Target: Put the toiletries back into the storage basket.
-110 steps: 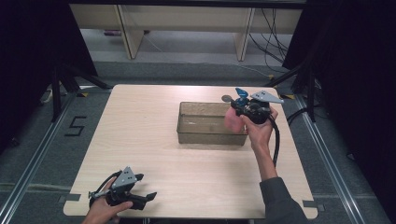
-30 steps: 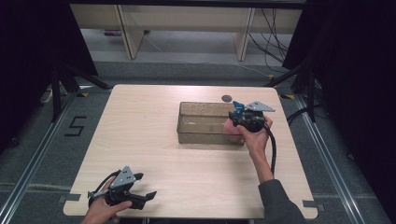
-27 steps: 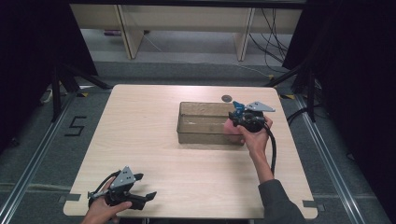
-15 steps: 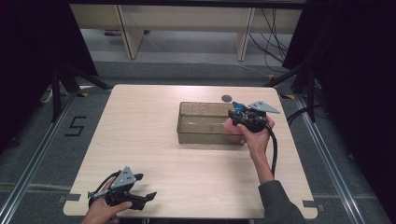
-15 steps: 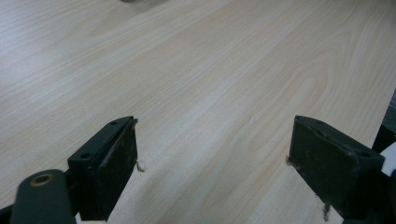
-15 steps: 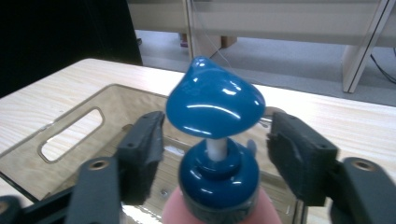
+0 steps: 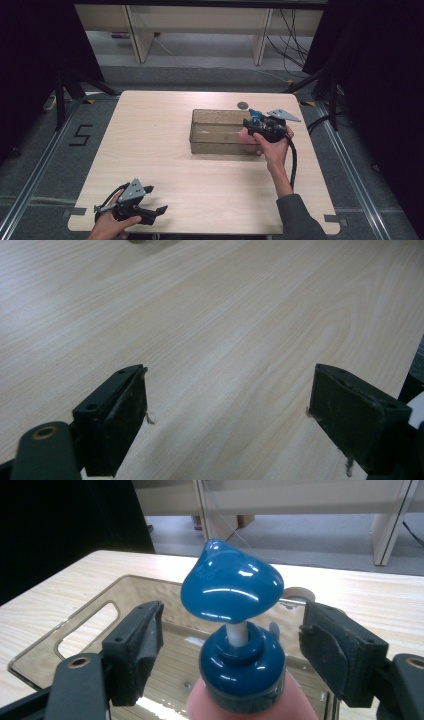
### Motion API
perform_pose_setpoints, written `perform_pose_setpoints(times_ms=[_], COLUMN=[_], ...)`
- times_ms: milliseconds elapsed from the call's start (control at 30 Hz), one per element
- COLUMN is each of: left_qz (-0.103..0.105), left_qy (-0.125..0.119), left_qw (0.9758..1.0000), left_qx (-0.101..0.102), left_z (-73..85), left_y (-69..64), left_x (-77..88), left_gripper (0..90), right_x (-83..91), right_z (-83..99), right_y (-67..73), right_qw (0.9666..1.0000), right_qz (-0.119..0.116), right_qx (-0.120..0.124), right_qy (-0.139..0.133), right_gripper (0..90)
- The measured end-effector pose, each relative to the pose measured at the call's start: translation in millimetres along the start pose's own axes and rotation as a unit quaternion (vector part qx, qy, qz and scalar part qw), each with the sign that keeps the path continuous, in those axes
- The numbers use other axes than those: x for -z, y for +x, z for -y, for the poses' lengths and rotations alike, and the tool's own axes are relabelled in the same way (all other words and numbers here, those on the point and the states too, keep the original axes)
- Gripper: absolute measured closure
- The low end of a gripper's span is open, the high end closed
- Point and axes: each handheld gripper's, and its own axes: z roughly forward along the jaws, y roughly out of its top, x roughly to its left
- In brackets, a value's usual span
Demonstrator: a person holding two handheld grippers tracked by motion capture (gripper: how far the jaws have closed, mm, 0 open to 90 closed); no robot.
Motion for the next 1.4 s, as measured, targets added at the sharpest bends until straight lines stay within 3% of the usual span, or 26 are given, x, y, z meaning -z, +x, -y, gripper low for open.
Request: perform_pose_setpoints(times_ms=[233, 333, 367, 400, 500, 533, 600, 633, 667, 733, 900, 1000, 1100, 1167, 1200, 1367, 1400], left_qz=[0.001, -0.001, -0.001, 0.001, 0.001, 0.001, 0.0, 0.001, 0.001, 0.001, 0.001, 0.001, 0.001, 0.001, 0.001, 0.001, 0.001], left_qy=[-0.001, 0.0, 0.0, -0.002, 0.001, 0.001, -0.002, 0.004, 0.001, 0.004, 0.003, 0.001, -0.001, 0.002, 0.003, 0.002, 0.003], left_qw=[1.0, 1.0, 1.0, 1.0, 1.0, 1.0, 1.0, 1.0, 1.0, 1.0, 1.0, 1.0, 1.0, 1.0, 1.0, 1.0, 1.0], left_qx=[0.0, -0.004, -0.001, 0.0, -0.004, 0.0, 0.0, -0.003, -0.004, -0.002, -0.004, -0.005, 0.0, -0.004, -0.004, -0.004, -0.003], left_z=[-0.6, -0.1, -0.5, -0.5, -0.3, -0.7, -0.5, -0.9, -0.4, -1.1, -0.9, -0.3, -0.7, -0.7, -0.6, -0.7, -0.6], left_y=[0.4, 0.2, -0.1, 0.3, 0.5, 0.2, 0.3, 0.5, 0.5, 0.5, 0.4, 0.5, 0.3, 0.5, 0.2, 0.4, 0.1], left_x=[0.0, 0.5, 0.3, 0.1, 0.7, 0.7, 0.2, 1.1, 0.8, 1.0, 0.9, 0.7, 0.4, 0.7, 0.9, 0.9, 1.1], left_gripper=[14.9, 14.9, 14.9, 14.9, 14.9, 14.9, 14.9, 14.9, 14.9, 14.9, 14.9, 14.9, 14.9, 14.9, 14.9, 14.9, 14.9], right_x=[5.5, 5.1, 7.1, 7.6, 8.9, 10.5, 12.0, 12.0, 11.9, 13.7, 15.7, 17.5, 17.1, 17.8, 19.2, 18.5, 19.4], right_z=[-0.7, -0.3, -0.3, -1.0, -1.0, -1.8, -1.8, -1.8, -1.6, -0.9, 0.1, -0.2, -0.6, -0.5, 0.1, 0.8, 0.8], right_y=[2.4, 0.3, 3.8, 1.2, 3.0, 1.7, 5.5, 5.5, 1.7, 2.4, 0.0, 2.2, 0.3, 1.4, 5.9, 2.1, 3.0], right_qw=[0.9999, 1.0, 0.9997, 1.0, 0.9999, 0.9999, 0.9998, 0.9998, 0.9999, 0.9999, 0.9999, 0.9997, 0.9999, 0.9998, 0.9995, 0.9998, 0.9999], right_qz=[0.007, -0.001, 0.001, -0.002, 0.004, 0.005, 0.003, 0.003, 0.005, 0.002, 0.009, 0.003, 0.002, -0.003, 0.001, 0.003, 0.001], right_qx=[-0.01, -0.003, -0.023, -0.003, -0.006, 0.007, -0.017, -0.017, 0.005, -0.008, -0.004, -0.02, 0.0, -0.01, -0.031, 0.004, -0.004], right_qy=[0.002, -0.007, -0.002, -0.008, -0.011, -0.013, -0.009, -0.009, -0.014, -0.01, -0.006, -0.011, -0.012, -0.014, -0.008, -0.018, -0.013], right_gripper=[25.1, 24.4, 24.1, 23.6, 23.3, 23.1, 22.9, 22.9, 22.5, 22.4, 22.0, 22.0, 22.0, 22.0, 22.0, 22.1, 22.2])
